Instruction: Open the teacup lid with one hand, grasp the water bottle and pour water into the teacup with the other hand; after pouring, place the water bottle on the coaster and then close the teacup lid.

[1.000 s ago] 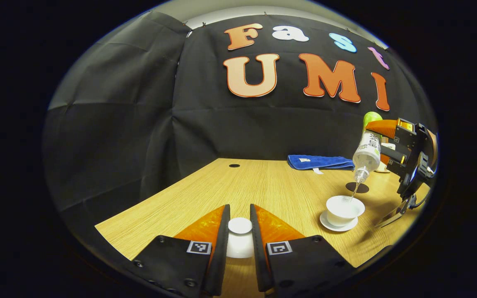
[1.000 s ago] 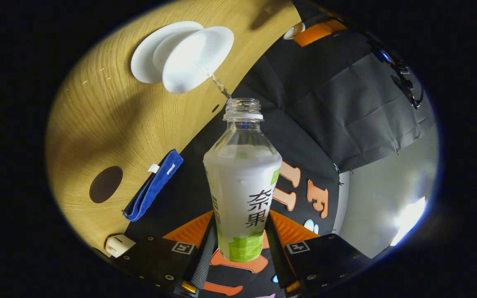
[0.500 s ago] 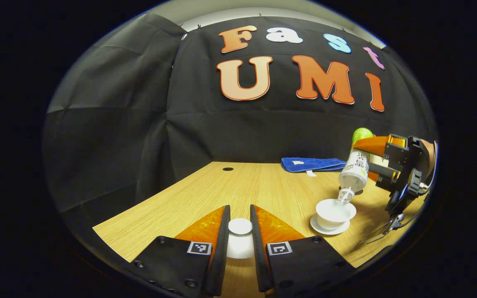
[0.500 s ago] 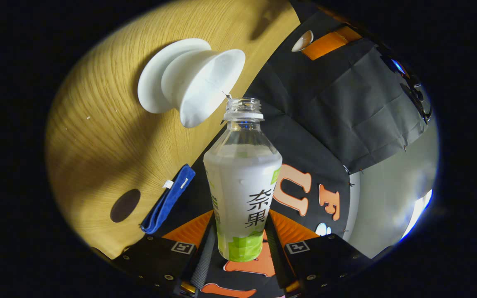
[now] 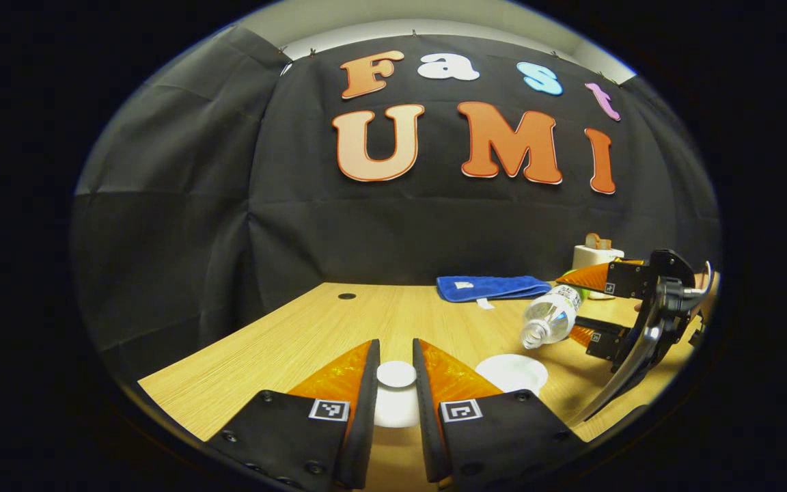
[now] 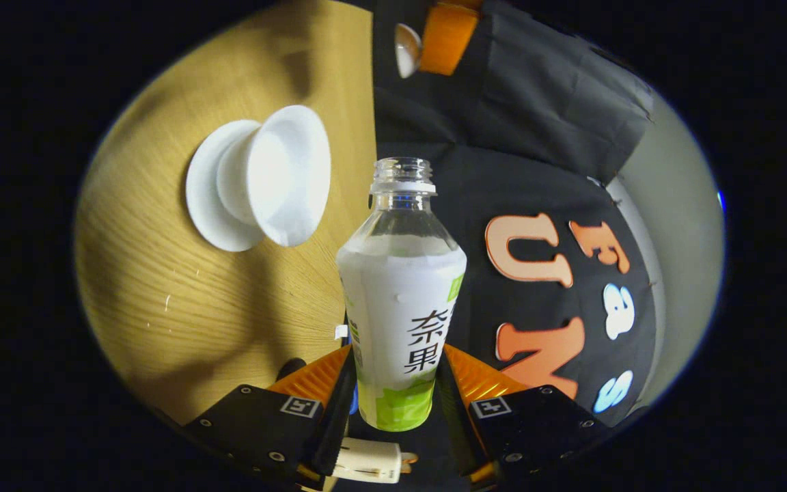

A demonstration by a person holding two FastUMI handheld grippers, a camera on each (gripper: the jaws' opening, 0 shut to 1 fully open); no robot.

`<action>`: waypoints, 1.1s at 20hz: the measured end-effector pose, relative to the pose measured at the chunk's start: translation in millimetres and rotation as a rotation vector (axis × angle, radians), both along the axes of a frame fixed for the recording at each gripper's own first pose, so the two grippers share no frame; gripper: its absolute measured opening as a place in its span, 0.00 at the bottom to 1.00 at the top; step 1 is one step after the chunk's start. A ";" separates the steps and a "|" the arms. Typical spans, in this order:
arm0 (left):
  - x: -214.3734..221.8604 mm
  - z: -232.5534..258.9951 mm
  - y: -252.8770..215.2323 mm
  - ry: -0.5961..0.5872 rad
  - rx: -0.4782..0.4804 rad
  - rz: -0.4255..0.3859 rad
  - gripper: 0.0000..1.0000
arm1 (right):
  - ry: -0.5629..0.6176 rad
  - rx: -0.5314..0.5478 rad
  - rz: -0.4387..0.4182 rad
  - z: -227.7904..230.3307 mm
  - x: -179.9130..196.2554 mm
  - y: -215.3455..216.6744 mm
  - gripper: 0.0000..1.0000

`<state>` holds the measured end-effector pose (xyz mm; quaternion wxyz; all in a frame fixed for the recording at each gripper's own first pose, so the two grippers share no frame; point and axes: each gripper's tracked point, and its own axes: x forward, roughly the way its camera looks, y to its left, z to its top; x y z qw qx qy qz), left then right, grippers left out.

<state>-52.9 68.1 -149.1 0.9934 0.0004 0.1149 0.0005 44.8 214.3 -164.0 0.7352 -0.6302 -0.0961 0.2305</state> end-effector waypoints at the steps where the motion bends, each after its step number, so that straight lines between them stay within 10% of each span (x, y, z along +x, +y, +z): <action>1: 3.3 3.9 -7.0 -0.009 0.000 -0.011 0.35 | 0.016 0.058 -0.022 4.1 4.5 -2.1 0.66; 10: 17.5 33.3 -57.7 -0.066 -0.003 -0.088 0.34 | 0.171 0.617 -0.193 63.0 60.6 -60.8 0.66; 22: 17.6 26.0 -56.3 -0.050 -0.026 -0.068 0.34 | 0.670 1.163 -0.359 11.9 102.6 -87.5 0.66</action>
